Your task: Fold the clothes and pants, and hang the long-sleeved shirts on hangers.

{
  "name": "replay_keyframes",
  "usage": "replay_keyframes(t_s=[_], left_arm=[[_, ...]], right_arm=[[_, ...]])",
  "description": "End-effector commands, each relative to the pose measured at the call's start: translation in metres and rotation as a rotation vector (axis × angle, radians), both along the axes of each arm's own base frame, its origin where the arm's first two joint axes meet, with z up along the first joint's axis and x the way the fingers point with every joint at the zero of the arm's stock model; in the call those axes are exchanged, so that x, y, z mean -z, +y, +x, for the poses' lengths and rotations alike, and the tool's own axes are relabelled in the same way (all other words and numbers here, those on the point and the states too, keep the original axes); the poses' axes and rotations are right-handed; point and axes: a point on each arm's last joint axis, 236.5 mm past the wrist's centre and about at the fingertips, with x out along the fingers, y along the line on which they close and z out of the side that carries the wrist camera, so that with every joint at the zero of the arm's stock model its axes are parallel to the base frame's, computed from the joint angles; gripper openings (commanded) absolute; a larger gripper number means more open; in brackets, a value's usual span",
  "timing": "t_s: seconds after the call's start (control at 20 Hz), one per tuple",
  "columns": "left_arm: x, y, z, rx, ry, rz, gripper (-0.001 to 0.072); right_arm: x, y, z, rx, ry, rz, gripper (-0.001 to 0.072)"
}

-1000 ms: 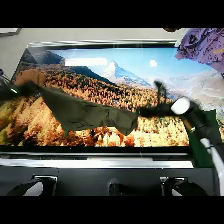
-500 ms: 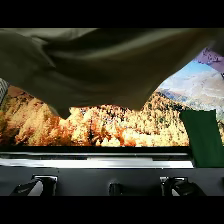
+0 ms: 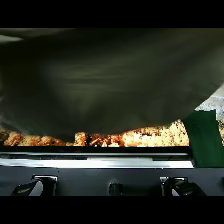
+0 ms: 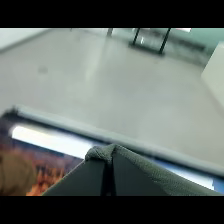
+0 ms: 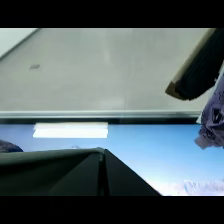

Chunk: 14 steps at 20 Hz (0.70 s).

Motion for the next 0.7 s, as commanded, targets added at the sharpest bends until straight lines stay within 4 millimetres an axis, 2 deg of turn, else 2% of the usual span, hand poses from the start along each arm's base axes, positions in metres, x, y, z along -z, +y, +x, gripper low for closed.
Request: replay_keyframes(t_s=[0.0,0.05,0.2,0.35,0.4,0.5,0.6,0.65], left_arm=[[0.097,0.014,0.054,0.007,0.331,-0.077,0.0014],[0.128,0.019,0.075,0.008,0.407,-0.096,0.0014],[0.238,0.034,0.15,0.029,0.606,-0.115,0.0014],[0.347,0.033,0.218,0.053,0.73,-0.135,0.0014],[0.38,0.028,0.238,0.072,0.755,-0.12,0.0015],[0.436,0.016,0.264,0.094,0.799,-0.115,0.0016],[0.481,0.001,0.273,0.117,0.857,-0.114,0.0016],[0.496,-0.004,0.274,0.125,0.878,-0.114,0.0016]], right_arm=[[0.079,0.007,0.085,0.059,0.238,-0.003,0.0026],[0.114,0.015,0.115,0.062,0.326,0.01,0.0026],[0.216,0.033,0.191,0.086,0.521,0.015,0.0026],[0.314,0.046,0.244,0.094,0.652,-0.001,0.0026],[0.342,0.049,0.254,0.094,0.692,0.001,0.0027],[0.396,0.059,0.262,0.086,0.785,0.019,0.0027],[0.438,0.074,0.261,0.069,0.88,0.085,0.0028],[0.455,0.082,0.257,0.061,0.929,0.116,0.0028]])
